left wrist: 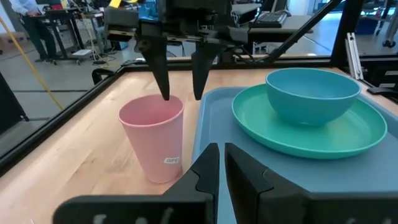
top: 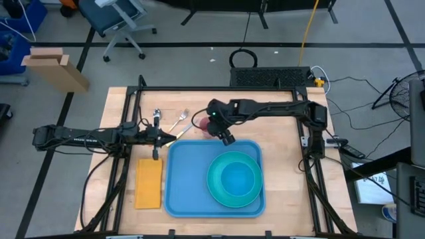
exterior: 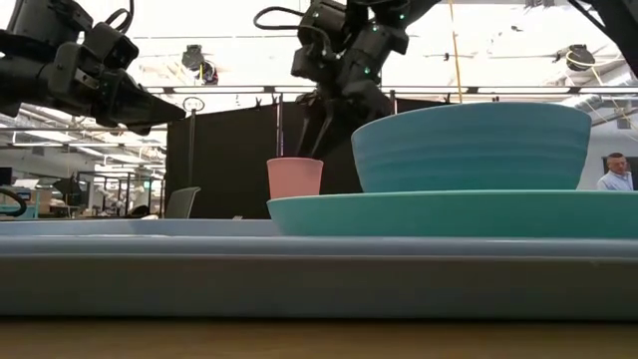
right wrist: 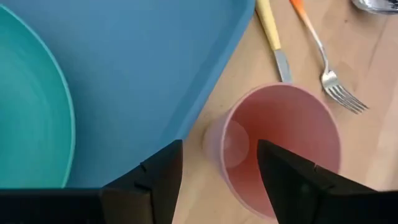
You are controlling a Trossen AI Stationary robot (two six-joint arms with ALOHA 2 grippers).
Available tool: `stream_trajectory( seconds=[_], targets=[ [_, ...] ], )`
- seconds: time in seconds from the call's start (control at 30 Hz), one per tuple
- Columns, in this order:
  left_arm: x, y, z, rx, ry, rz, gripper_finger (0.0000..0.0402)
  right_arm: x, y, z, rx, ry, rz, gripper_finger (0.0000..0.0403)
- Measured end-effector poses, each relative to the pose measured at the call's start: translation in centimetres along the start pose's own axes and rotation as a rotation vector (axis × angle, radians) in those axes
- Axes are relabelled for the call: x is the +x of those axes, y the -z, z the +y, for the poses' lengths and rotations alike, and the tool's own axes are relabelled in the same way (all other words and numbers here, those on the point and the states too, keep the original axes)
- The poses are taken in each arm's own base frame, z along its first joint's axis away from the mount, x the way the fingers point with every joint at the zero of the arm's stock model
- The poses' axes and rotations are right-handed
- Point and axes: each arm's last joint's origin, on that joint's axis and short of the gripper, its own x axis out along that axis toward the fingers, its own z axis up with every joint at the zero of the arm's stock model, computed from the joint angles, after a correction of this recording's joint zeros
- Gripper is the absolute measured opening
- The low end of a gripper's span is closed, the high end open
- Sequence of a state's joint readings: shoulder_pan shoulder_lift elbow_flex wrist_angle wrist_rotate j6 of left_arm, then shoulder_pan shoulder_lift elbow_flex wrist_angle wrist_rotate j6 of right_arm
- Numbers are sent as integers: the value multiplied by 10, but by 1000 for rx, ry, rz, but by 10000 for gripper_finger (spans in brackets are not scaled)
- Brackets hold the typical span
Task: Set up tray
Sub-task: Put the pink cup on the top left of the green plate
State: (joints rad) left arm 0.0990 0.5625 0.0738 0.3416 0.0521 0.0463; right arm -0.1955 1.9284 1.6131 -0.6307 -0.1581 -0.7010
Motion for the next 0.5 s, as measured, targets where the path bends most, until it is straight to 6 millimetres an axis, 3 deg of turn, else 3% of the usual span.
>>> stream_trajectory(
  seconds=[0.37,0.5],
  targets=[
    [0,0,0,1,1,-1,31,21,7,-5,-1,-7,16,194],
    [0,0,0,5,0,-3,31,24,7,-6,-6,-1,7,160]
  ],
)
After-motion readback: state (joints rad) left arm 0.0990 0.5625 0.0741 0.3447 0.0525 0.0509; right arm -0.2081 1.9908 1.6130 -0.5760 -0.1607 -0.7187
